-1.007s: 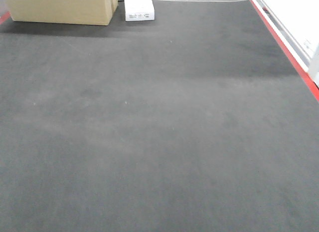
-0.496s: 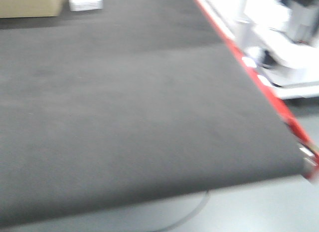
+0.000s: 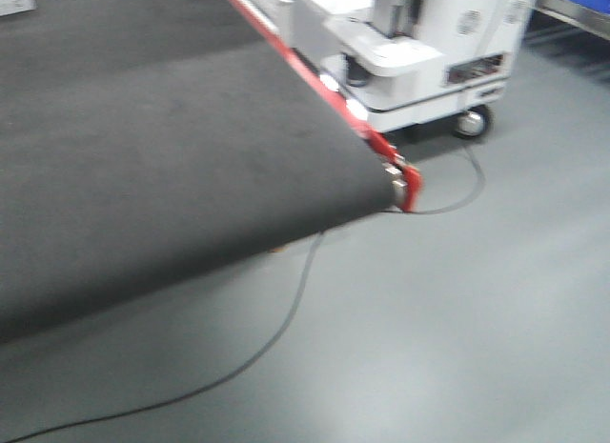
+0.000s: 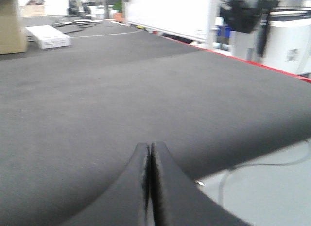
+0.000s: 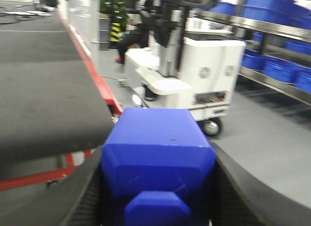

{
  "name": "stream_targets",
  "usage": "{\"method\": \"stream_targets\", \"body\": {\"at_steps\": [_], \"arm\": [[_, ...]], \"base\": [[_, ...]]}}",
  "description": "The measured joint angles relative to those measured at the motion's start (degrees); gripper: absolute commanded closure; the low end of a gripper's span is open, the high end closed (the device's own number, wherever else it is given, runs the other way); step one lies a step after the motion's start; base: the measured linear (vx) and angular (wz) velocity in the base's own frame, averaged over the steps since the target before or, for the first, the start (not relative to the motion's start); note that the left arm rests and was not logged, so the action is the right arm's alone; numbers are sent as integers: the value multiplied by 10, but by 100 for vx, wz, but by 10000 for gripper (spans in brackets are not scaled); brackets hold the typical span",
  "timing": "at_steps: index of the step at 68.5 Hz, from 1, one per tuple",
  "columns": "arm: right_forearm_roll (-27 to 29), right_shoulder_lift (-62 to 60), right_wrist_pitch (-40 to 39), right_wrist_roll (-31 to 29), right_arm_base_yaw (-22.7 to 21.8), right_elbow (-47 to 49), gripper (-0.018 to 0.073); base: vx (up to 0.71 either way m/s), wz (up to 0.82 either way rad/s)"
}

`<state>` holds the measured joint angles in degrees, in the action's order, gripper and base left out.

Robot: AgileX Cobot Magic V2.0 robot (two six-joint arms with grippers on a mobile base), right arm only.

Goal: Pour parts from conveyor to right shelf

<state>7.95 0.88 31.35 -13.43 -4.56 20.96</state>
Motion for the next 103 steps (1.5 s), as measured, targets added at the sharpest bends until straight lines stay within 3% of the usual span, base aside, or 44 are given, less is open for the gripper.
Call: {"method": "stream_targets", "body": {"at_steps": [103], "arm": [[0,0,1,0,0,0,565]], "base": [[-30,-70]]}}
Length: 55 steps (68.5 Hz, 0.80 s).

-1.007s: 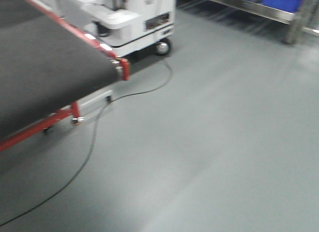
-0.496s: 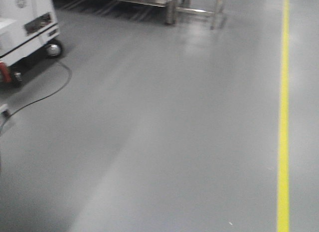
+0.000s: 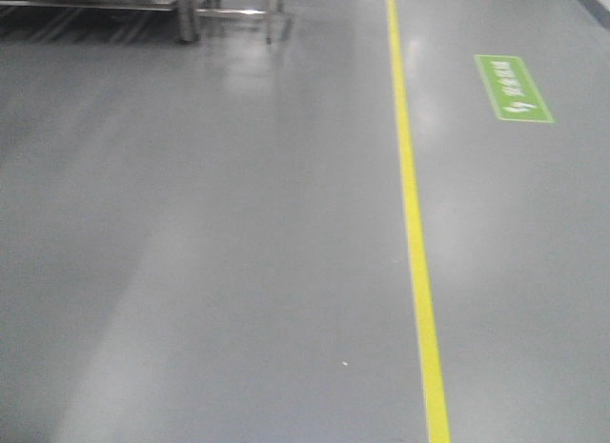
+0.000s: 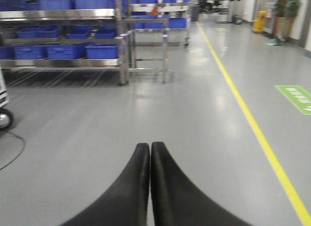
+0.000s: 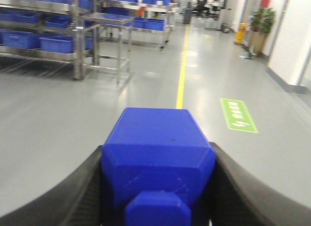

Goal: Pour parts from conveyor to right shelf

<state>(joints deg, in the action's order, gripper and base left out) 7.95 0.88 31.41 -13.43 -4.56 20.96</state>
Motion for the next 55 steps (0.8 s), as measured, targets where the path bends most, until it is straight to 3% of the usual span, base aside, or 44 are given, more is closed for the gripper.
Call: {"method": "stream_targets", "body": {"at_steps": [32,55], "arm": [[0,0,0,0,0,0,565],[0,0,0,0,0,0,565]], "base": [[-18,-49],[-2,-20]]}}
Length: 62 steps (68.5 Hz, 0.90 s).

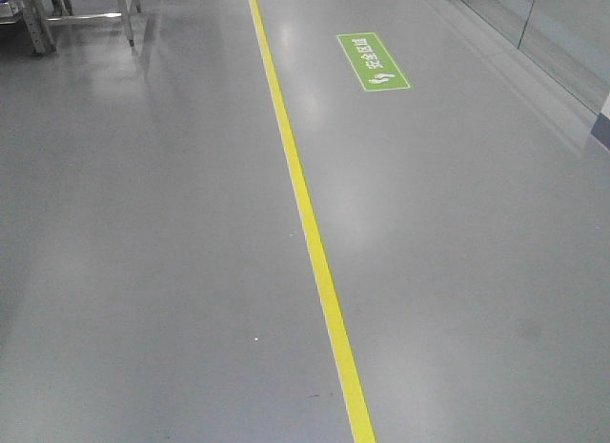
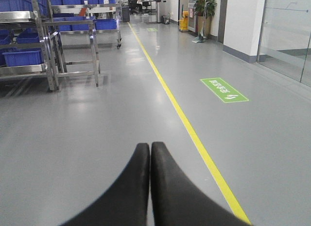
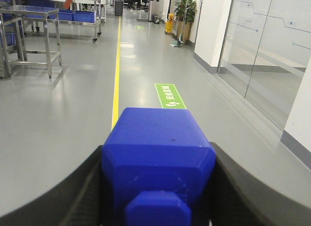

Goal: Pour parts from conveyor to right shelf

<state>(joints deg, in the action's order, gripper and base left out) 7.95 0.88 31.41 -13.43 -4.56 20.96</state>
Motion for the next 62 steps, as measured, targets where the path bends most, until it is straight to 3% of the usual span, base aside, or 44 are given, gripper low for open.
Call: {"method": "stream_targets", "body": {"at_steps": [62], "arm": [[0,0,0,0,0,0,565]], "base": [[8,-14]]}}
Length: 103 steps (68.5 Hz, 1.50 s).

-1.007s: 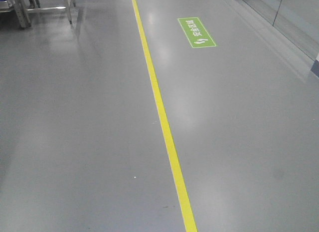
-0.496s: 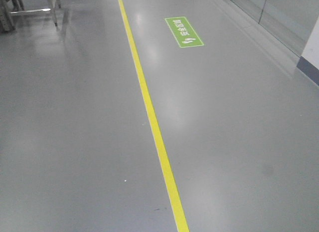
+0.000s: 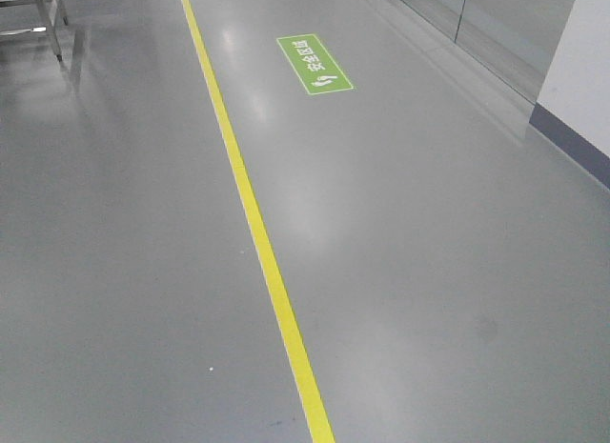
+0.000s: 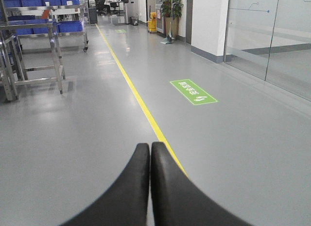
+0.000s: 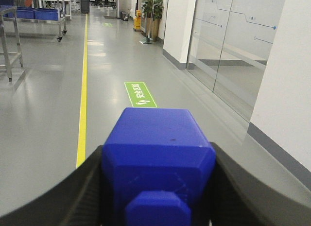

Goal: Pour parts from conveyor to right shelf

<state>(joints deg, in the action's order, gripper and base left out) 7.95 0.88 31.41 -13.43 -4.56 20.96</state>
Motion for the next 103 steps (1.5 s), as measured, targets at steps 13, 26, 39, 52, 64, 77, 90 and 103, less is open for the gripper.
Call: {"method": "stream_targets", "body": {"at_steps": [13,26,39,52,64,77,90,103], "arm": [[0,0,0,0,0,0,565],[0,0,0,0,0,0,565],[0,0,0,0,0,0,565],[0,0,0,0,0,0,565],[0,0,0,0,0,0,565],[0,0,0,0,0,0,565],[0,0,0,0,0,0,565],[0,0,0,0,0,0,565]], "base": [[26,1],[36,14],[43,21],[49,25],[53,23],[58,16],[61,8],[61,1]]}}
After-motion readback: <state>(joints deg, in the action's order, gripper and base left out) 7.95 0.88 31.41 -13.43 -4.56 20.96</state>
